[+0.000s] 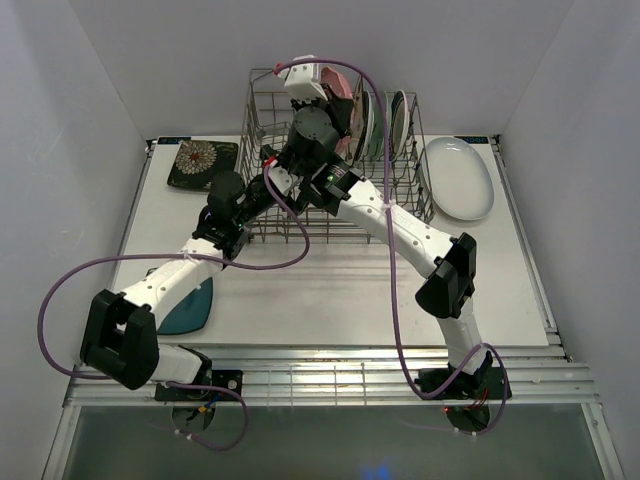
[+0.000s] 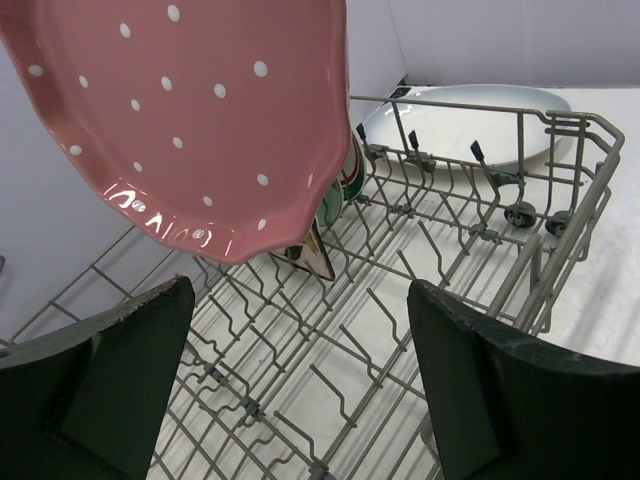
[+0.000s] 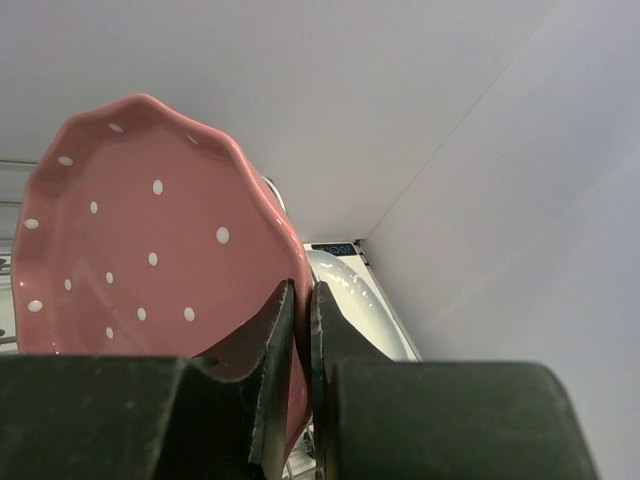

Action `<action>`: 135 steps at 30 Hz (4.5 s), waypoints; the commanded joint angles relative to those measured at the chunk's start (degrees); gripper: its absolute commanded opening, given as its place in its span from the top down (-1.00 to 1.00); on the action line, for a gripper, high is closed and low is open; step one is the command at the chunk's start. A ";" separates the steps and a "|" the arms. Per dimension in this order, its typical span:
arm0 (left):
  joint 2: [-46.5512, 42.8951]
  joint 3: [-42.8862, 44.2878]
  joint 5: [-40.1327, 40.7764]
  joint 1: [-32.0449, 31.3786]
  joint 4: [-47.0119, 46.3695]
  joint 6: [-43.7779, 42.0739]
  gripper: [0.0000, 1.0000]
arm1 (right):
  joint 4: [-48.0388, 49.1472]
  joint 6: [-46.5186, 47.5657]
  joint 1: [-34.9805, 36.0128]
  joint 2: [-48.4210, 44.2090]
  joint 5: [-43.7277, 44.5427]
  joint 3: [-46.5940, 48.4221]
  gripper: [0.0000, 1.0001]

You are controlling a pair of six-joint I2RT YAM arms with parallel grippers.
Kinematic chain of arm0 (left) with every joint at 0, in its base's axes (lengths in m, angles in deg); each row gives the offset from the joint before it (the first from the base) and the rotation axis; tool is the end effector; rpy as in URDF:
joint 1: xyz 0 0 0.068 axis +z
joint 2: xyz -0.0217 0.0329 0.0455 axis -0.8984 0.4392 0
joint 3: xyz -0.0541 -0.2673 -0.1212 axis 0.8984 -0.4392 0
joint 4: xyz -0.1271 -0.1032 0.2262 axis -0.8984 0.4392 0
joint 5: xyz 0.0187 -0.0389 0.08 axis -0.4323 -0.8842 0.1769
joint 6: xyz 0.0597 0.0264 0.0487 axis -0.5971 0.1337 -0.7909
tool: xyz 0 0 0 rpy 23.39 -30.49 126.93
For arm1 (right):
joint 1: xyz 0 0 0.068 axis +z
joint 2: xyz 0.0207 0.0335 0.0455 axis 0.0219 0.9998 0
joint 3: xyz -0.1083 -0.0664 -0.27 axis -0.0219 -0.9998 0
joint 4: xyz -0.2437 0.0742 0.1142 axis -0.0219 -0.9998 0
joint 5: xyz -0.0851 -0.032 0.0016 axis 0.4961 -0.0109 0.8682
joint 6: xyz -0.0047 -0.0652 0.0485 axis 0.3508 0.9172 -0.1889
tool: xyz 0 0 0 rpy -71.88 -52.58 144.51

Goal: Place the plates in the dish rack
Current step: Insert the plate into the dish rack.

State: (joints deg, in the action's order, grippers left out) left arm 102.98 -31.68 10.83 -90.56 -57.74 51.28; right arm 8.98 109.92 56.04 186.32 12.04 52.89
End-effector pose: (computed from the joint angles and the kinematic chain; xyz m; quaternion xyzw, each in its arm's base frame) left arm 0.3118 -0.1903 0.3514 0.4211 0.5476 -0.1844 0.6991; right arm 0.3366 0.3567 0.5075 0.0313 0.6781 -0.2898 0.6746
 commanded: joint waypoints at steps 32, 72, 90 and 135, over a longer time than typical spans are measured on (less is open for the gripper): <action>3.61 -11.50 -6.29 -2.83 -39.72 6.33 -0.78 | 19.27 13.45 1.29 -1.72 6.56 9.01 0.85; 11.43 -0.35 -6.93 -6.17 -36.13 -5.17 -0.24 | 23.67 18.11 3.75 -1.19 9.02 8.39 0.85; 13.10 3.09 1.00 -9.07 -35.07 -8.52 1.00 | 33.70 26.99 4.89 -0.05 10.96 7.42 0.85; 11.00 -3.94 -1.37 -4.15 -43.68 -8.52 1.00 | 40.11 27.26 14.30 -16.56 6.74 -18.76 0.56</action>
State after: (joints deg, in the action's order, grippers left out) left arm 116.70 -36.71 6.66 -97.53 -101.13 41.18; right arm 44.08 139.19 66.88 175.55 18.31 34.51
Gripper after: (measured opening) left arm 0.238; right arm 0.194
